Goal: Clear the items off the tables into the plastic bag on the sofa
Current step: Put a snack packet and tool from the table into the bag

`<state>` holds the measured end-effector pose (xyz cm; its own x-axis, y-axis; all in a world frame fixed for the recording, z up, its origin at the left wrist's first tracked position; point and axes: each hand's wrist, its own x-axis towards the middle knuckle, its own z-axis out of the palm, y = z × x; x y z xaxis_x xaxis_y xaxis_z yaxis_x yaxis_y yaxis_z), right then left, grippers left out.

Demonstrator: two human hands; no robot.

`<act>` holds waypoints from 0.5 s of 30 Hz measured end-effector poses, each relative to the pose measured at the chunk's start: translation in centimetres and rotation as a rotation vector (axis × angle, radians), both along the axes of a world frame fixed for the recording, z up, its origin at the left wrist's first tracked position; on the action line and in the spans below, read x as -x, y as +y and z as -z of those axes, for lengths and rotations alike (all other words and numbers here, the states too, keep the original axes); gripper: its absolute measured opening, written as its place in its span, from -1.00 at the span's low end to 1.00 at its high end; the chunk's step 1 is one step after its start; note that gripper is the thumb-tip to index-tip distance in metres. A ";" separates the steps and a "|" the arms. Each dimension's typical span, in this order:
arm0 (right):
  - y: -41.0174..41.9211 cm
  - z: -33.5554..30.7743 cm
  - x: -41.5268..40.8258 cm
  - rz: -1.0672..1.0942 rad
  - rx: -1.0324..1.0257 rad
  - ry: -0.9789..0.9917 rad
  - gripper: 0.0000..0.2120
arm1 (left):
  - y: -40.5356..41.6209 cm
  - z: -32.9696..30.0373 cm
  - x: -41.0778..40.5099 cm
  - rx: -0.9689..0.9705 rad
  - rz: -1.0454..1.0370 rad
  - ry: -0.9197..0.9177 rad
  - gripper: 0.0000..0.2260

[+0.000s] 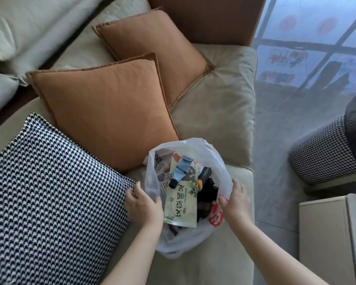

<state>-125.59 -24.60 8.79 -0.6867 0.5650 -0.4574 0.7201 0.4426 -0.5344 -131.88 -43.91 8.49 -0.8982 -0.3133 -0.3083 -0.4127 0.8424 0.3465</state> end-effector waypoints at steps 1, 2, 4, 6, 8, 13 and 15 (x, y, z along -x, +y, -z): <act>-0.3 0.3 0.0 0.024 0.056 -0.025 -0.40 | -0.5 0.4 -0.4 -0.030 -0.028 -0.105 -0.34; -0.5 0.4 0.0 0.044 0.092 -0.052 -0.41 | -0.9 0.7 -0.7 -0.075 -0.049 -0.203 -0.33; -0.8 0.5 -0.2 0.052 0.088 -0.057 -0.49 | -1.6 1.3 -1.3 -0.146 -0.054 -0.306 -0.47; -0.7 0.0 -0.2 0.024 0.033 -0.015 -0.69 | -2.0 1.1 -1.7 -0.165 0.016 -0.253 -0.68; -0.2 -1.1 -0.4 0.003 -0.022 -0.004 -0.83 | -2.2 0.0 -2.1 -0.200 0.047 -0.137 -0.79; 1.7 -5.1 -1.9 0.057 -0.024 0.031 -0.72 | -3.7 -5.0 -1.5 -0.179 0.046 0.093 -0.81; 2.5 -6.3 -2.7 0.075 -0.041 0.058 -0.75 | -4.5 -6.5 -1.3 -0.154 0.052 0.127 -0.78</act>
<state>-122.89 -22.15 15.07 -0.6662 0.6336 -0.3935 0.7206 0.4109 -0.5584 -130.59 -48.44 15.03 -0.9467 -0.2234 -0.2319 -0.3147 0.7947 0.5191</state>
